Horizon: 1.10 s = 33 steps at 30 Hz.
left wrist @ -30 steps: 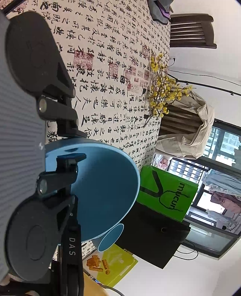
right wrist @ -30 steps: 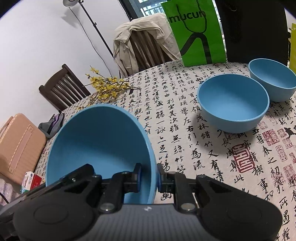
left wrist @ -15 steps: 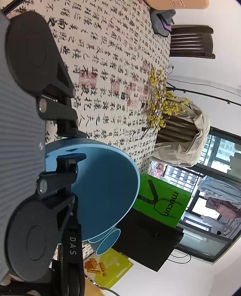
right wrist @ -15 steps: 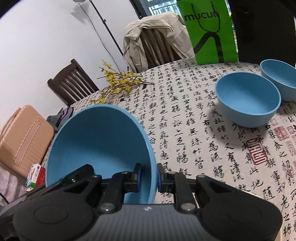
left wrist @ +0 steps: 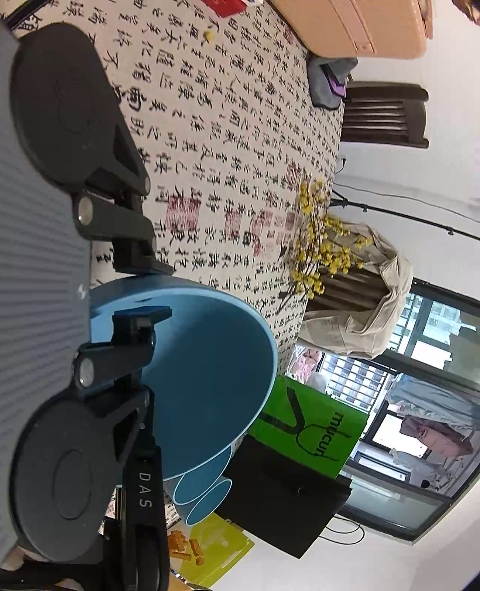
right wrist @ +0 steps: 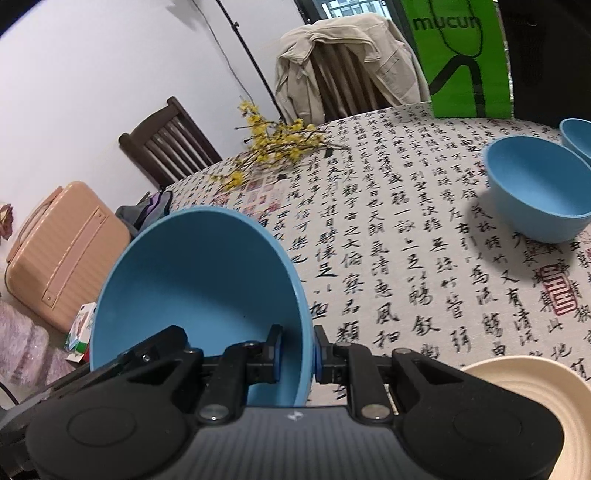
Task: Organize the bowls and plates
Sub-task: 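Carry the blue bowl toward the cream plates by the pink vase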
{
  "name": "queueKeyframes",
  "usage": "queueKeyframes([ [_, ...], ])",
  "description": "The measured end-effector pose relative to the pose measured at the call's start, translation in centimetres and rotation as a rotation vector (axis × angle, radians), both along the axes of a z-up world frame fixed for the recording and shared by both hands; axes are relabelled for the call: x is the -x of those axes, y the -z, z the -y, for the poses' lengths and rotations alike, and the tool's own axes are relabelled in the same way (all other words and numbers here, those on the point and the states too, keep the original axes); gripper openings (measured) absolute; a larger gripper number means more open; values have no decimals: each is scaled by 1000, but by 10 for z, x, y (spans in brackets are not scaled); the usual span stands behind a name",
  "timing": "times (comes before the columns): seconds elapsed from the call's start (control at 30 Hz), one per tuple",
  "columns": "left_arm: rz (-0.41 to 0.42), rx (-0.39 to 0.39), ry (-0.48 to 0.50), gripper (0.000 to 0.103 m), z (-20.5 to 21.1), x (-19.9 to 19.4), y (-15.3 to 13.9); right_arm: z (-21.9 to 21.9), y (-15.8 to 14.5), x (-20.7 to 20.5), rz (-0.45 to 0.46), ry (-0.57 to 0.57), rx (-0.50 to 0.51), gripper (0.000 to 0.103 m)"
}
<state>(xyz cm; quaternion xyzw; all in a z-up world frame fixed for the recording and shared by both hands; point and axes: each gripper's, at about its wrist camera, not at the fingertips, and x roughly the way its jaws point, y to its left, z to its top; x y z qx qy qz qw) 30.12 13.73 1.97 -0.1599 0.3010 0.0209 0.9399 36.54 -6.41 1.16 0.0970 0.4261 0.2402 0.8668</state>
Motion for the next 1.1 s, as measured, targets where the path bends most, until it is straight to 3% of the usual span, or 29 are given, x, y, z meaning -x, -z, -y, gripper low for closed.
queueKeyframes([
  [1.1,-12,54,-123,17,-82,73,24,-88,27,40,-81,-170,14,16],
])
